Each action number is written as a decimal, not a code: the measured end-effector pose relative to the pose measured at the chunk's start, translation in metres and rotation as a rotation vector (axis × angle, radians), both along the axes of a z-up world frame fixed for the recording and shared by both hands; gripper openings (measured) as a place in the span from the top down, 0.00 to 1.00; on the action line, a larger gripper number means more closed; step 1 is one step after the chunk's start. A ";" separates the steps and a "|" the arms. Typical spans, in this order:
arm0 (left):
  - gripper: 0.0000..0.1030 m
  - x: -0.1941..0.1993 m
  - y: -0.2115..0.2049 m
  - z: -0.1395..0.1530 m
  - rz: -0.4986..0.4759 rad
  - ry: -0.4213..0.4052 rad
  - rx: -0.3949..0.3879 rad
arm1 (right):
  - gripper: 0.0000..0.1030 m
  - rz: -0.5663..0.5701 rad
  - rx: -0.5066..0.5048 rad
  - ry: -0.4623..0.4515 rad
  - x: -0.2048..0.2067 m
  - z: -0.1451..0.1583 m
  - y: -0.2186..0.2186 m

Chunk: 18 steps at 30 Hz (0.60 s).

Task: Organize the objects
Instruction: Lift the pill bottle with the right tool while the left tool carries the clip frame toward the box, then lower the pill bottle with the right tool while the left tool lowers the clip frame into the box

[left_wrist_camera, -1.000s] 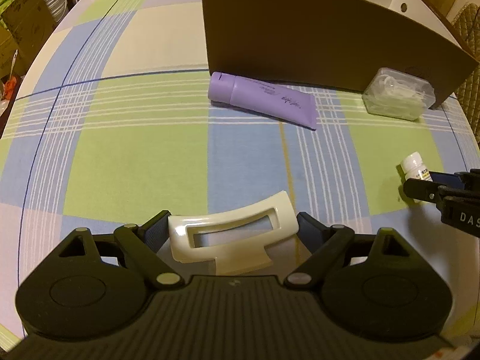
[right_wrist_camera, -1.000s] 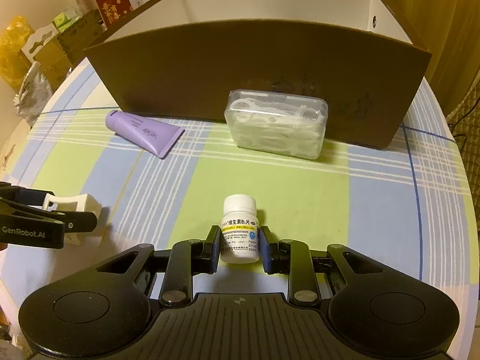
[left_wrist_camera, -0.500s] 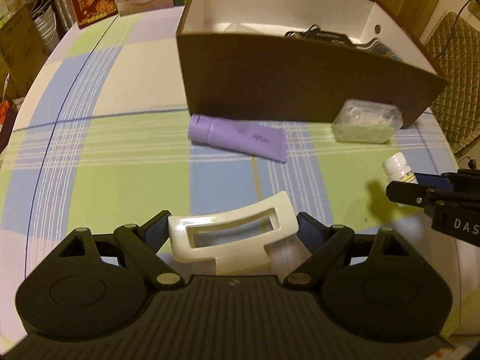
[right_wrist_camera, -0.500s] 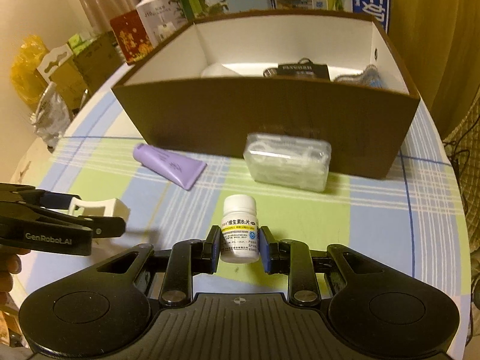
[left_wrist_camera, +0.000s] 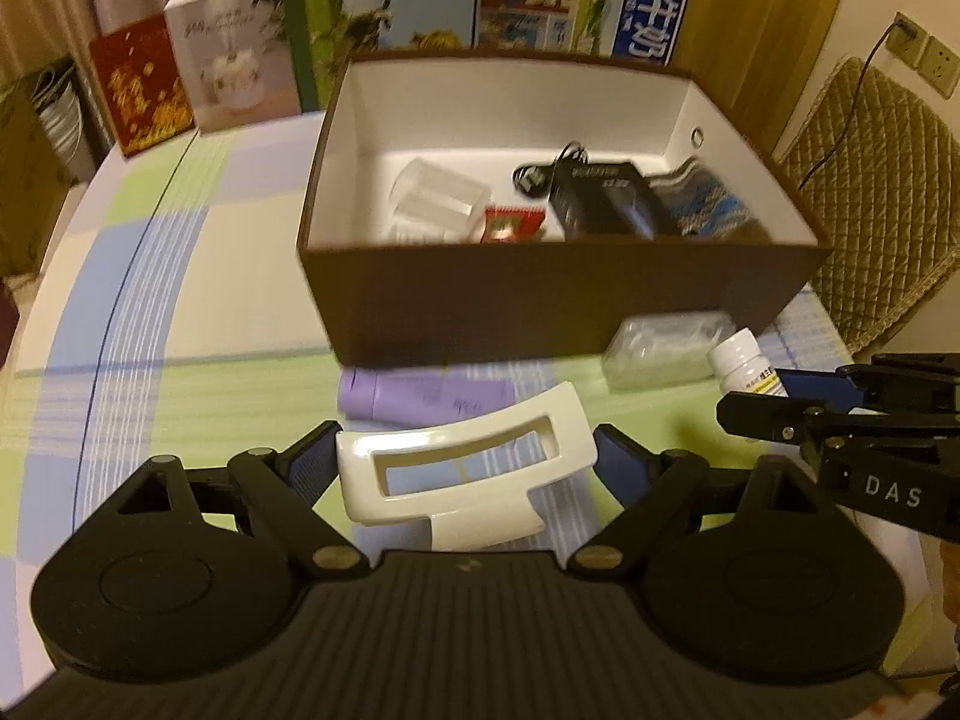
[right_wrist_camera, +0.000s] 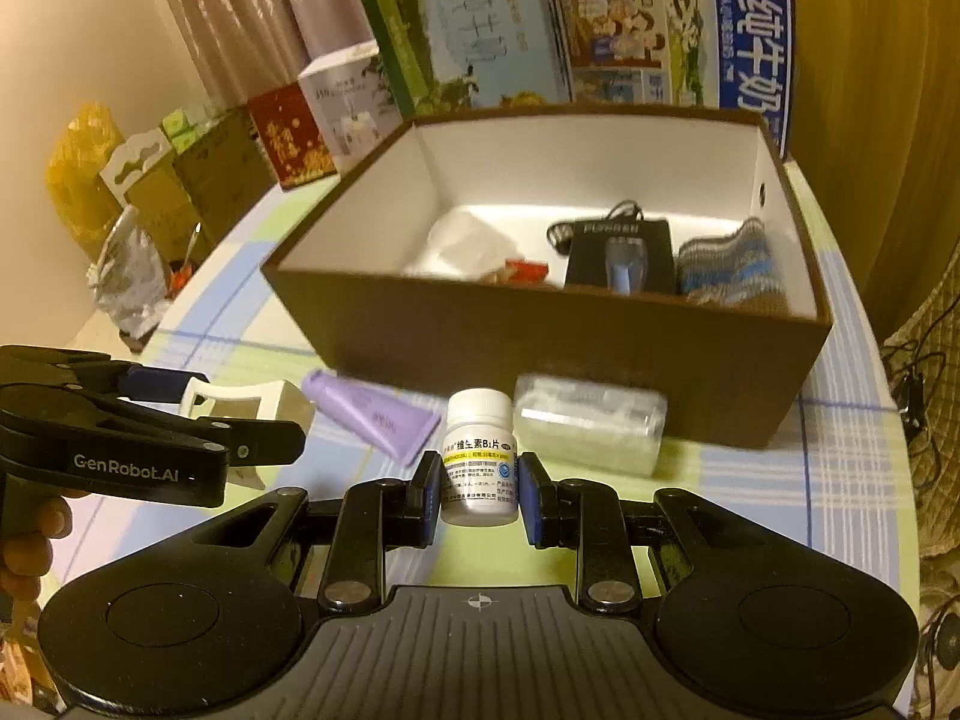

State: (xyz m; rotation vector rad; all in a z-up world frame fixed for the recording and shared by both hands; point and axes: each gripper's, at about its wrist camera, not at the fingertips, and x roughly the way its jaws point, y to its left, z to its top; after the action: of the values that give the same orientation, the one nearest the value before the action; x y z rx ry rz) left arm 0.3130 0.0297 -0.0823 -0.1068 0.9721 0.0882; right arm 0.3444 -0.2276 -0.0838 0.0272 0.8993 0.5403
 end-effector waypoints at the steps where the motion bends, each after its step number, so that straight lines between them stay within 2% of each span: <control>1: 0.16 0.004 0.000 0.003 -0.005 -0.009 0.000 | 0.77 -0.004 0.002 -0.006 0.003 0.003 0.000; 10: 0.16 0.040 -0.004 0.029 -0.055 -0.083 0.032 | 0.77 -0.048 0.034 -0.062 0.032 0.029 -0.009; 18: 0.16 0.072 -0.007 0.040 -0.090 -0.119 0.040 | 0.77 -0.077 0.039 -0.104 0.056 0.041 -0.011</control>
State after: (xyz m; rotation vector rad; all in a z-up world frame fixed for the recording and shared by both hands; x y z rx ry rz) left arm 0.3855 0.0226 -0.0420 -0.0314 0.8549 0.0184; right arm 0.4009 -0.2383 -0.0426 0.0687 0.7828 0.4828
